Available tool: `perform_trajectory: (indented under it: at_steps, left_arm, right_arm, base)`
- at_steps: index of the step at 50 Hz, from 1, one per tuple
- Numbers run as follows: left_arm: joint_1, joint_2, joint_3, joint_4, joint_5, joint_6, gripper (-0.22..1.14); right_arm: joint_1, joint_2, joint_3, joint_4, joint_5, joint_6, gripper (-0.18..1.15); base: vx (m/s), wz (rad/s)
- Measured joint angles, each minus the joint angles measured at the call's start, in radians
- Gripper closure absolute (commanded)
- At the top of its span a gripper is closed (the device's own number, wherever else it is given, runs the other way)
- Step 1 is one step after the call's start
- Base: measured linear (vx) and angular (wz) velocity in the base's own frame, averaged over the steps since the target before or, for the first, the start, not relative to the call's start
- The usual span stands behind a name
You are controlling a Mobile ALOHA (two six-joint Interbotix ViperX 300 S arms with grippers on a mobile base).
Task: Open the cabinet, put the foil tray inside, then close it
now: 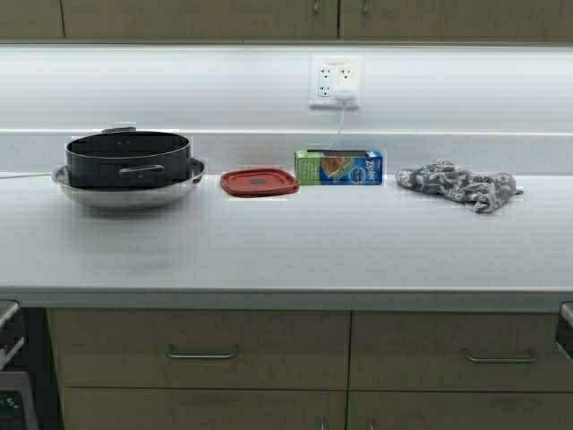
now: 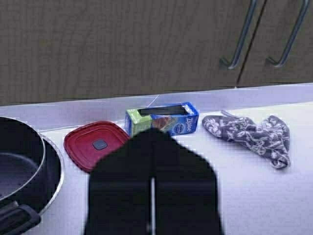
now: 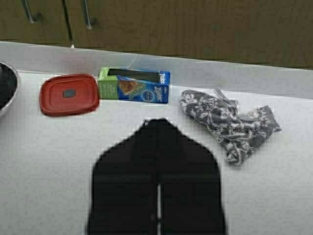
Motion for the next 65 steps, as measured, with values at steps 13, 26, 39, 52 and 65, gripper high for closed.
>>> perform_trajectory:
  at_steps: [13, 26, 39, 52, 65]
  left_arm:
    - [0.000, -0.002, 0.000, 0.000, 0.000, -0.002, 0.87]
    - [0.000, 0.000, 0.000, 0.000, 0.000, 0.000, 0.87]
    - [0.000, 0.000, 0.000, 0.000, 0.002, 0.000, 0.87]
    - [0.000, 0.000, 0.000, 0.000, 0.002, 0.000, 0.87]
    - [0.000, 0.000, 0.000, 0.000, 0.000, 0.000, 0.87]
  right_arm:
    - [0.000, 0.000, 0.002, 0.000, 0.000, 0.000, 0.91]
    - [0.000, 0.000, 0.002, -0.002, 0.000, 0.000, 0.91]
    - [0.000, 0.000, 0.000, -0.002, 0.000, 0.000, 0.91]
    - [-0.002, 0.000, 0.002, -0.002, 0.000, 0.000, 0.91]
    - [0.000, 0.002, 0.000, -0.002, 0.002, 0.000, 0.91]
  base:
    - [0.00, 0.00]
    - [0.00, 0.00]
    - [0.00, 0.00]
    - [0.00, 0.00]
    - [0.00, 0.00]
